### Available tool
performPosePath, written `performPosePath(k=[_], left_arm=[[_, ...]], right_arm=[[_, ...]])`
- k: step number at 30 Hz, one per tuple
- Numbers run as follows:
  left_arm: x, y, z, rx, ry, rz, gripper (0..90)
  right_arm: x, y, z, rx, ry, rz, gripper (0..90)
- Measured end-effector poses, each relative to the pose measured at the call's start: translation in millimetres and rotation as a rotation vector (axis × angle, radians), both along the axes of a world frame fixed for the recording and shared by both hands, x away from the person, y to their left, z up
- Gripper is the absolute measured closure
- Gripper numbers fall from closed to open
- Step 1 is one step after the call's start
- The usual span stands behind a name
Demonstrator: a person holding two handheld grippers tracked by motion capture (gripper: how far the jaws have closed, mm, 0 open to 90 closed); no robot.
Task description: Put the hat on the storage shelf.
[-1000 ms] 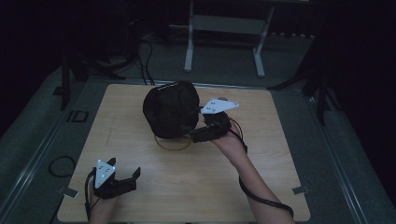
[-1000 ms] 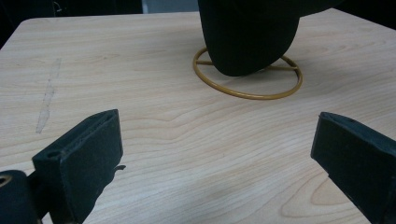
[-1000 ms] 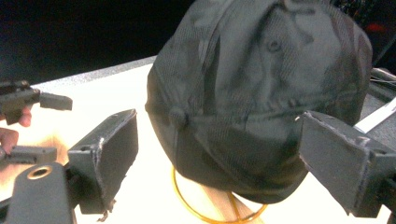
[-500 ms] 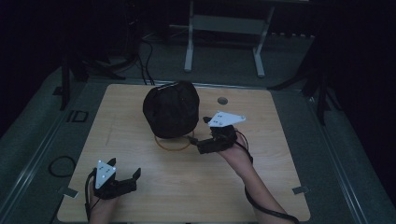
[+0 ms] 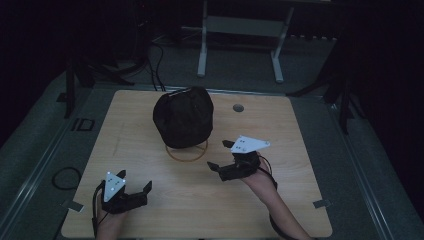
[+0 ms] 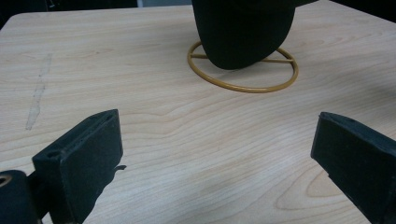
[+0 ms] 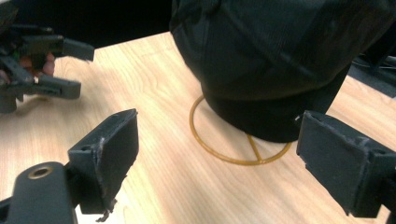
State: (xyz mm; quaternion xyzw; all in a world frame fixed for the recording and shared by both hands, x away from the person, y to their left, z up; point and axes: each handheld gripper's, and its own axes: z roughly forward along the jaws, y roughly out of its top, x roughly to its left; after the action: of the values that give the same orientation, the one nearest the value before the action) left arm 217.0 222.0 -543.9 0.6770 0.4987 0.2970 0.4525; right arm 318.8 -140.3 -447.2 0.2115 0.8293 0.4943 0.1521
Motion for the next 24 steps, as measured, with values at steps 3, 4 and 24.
performPosePath(k=[3, 4, 24], left_arm=[[0.4, -0.6, -0.9, 0.0, 0.007, -0.004, 2.9], [0.6, -0.7, -1.0, -0.003, 0.011, -0.004, 2.9], [0.8, -0.1, -1.2, -0.006, 0.014, -0.004, 2.9]], right_arm=[[-2.2, -3.8, -6.4, -0.001, 0.005, 0.0, 12.7], [-2.8, -4.5, -8.8, -0.009, 0.004, 0.0, 12.7], [-11.1, -24.9, -65.5, -0.033, 0.043, 0.018, 12.7]])
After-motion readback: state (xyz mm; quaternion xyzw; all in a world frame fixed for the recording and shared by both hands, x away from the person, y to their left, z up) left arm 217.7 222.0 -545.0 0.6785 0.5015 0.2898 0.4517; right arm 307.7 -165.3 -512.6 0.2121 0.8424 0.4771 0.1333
